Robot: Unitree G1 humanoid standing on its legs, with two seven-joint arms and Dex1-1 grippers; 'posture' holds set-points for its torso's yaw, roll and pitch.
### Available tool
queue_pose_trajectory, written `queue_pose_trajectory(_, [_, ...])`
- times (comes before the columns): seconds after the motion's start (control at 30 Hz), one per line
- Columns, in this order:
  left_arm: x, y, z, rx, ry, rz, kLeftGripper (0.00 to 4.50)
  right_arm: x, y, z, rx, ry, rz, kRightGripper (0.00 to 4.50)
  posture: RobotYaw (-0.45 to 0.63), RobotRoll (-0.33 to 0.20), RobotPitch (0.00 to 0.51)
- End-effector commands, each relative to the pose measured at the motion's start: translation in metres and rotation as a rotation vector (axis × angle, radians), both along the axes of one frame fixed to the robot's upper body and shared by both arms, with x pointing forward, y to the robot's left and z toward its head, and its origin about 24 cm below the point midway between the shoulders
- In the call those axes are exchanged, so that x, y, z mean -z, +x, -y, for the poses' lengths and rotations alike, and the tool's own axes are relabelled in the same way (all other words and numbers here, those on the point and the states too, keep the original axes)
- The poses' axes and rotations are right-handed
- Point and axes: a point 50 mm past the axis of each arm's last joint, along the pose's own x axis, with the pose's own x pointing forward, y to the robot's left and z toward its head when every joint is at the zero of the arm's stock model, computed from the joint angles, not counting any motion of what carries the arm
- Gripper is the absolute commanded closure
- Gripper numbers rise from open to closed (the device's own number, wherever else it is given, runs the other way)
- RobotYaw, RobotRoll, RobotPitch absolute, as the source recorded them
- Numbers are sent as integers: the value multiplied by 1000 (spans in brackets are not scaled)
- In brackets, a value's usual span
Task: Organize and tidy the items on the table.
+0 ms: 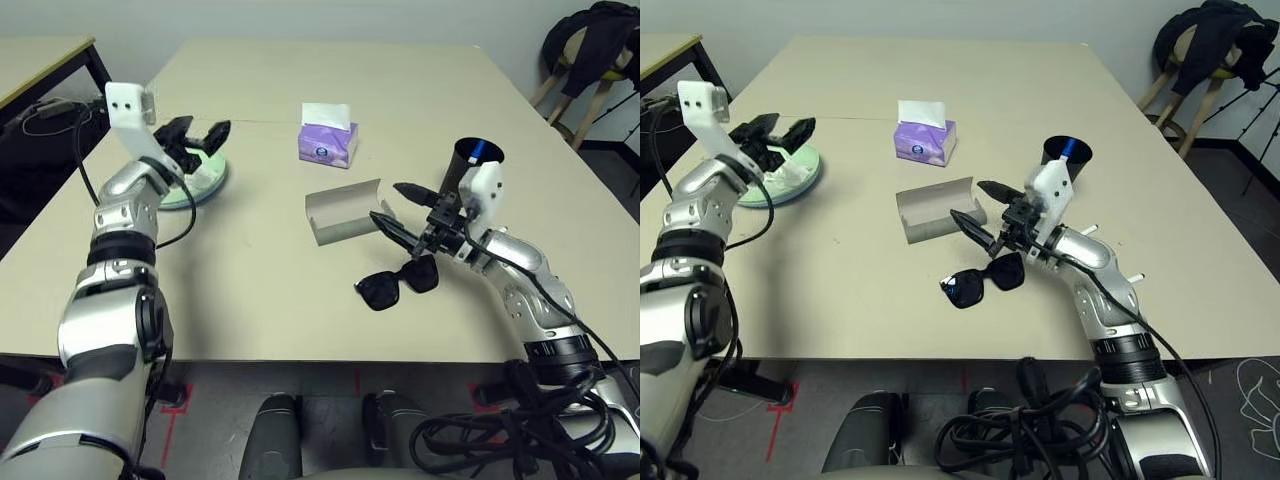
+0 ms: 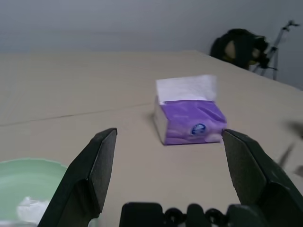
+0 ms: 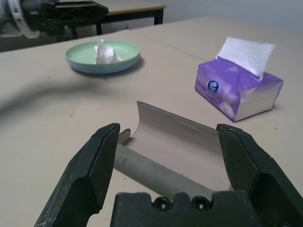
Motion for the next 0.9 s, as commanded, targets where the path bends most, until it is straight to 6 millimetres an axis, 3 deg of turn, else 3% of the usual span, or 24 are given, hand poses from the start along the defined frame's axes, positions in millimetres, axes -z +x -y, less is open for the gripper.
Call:
queue_pose_trajectory(0.03, [3, -22, 11, 196, 73, -15, 36, -8, -2, -7, 12, -95, 1, 0, 155, 0, 122])
queue_pose_trajectory(0.23, [20, -49, 27, 389, 191, -44, 36, -21, -6, -3, -17, -165, -26, 0, 154, 0, 156])
queue_pose_trajectory(0.63, [41, -80, 61, 707, 340, -43, 36, -32, -10, 9, -143, -296, -27, 0, 112, 0, 185])
queue_pose_trajectory(0.9, [47, -88, 75, 822, 373, -19, 36, -42, -12, 11, -286, -617, -12, 0, 89, 0, 192])
